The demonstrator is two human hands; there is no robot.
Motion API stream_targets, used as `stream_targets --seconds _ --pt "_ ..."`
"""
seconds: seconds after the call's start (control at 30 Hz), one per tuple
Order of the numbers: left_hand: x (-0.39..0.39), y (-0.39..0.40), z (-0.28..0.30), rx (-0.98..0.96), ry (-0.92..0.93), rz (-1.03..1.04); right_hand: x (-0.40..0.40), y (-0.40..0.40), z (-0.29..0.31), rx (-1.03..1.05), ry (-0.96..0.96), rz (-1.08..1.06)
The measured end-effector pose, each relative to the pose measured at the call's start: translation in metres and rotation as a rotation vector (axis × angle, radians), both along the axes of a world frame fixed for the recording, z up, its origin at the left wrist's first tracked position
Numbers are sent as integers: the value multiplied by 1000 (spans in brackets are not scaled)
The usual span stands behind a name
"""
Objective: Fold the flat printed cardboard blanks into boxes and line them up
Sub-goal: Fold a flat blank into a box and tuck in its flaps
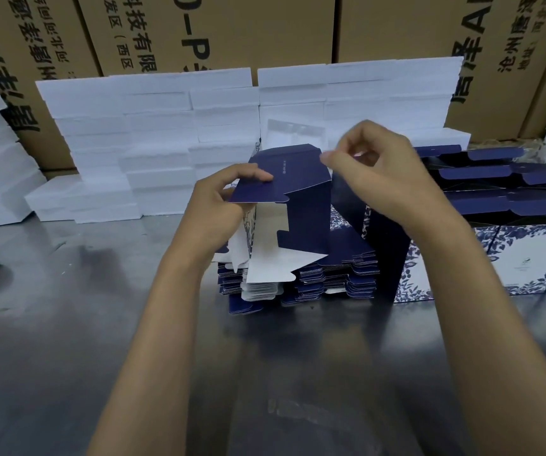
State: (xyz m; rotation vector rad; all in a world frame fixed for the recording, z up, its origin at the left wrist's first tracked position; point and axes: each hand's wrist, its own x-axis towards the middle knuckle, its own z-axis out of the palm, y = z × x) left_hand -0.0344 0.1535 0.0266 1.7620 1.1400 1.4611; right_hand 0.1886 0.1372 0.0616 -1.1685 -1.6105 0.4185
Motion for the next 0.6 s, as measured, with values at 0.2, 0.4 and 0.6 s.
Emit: stream_targets --seconds 0.2,0.4,0.6 --pt "-27 -3 4 -123 275 -290 -13 6 -27 -120 -181 156" --pt "-19 -6 5 -92 208 -292 -15 16 -35 17 -60 97" --pt "21 1 -3 77 -129 39 -25 16 -36 -51 181 197"
